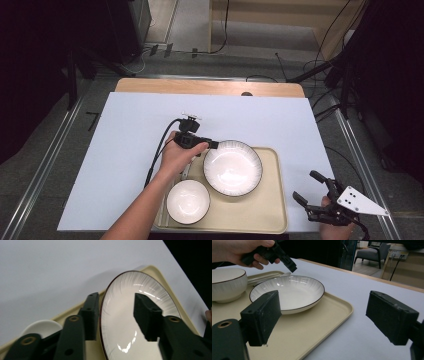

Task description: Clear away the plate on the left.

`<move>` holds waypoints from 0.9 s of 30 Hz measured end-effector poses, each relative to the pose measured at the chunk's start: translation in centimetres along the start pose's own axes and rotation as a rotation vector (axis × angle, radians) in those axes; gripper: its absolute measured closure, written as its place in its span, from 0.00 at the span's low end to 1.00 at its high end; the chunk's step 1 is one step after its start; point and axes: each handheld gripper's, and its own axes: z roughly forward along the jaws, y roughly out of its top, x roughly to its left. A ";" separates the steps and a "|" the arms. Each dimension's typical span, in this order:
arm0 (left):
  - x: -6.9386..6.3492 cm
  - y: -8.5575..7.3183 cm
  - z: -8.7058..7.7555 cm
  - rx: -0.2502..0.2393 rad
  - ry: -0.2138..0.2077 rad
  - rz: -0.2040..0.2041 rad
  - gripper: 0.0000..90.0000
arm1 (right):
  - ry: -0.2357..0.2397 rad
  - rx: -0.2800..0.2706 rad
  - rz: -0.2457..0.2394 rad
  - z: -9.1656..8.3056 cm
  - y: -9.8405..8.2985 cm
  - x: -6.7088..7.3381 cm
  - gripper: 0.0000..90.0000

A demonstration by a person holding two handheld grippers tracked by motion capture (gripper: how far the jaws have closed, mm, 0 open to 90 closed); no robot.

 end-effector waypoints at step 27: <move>1.6 -2.7 -6.4 -0.186 0.179 0.052 0.00 | 0.010 0.005 0.001 0.3 0.0 -0.1 0.14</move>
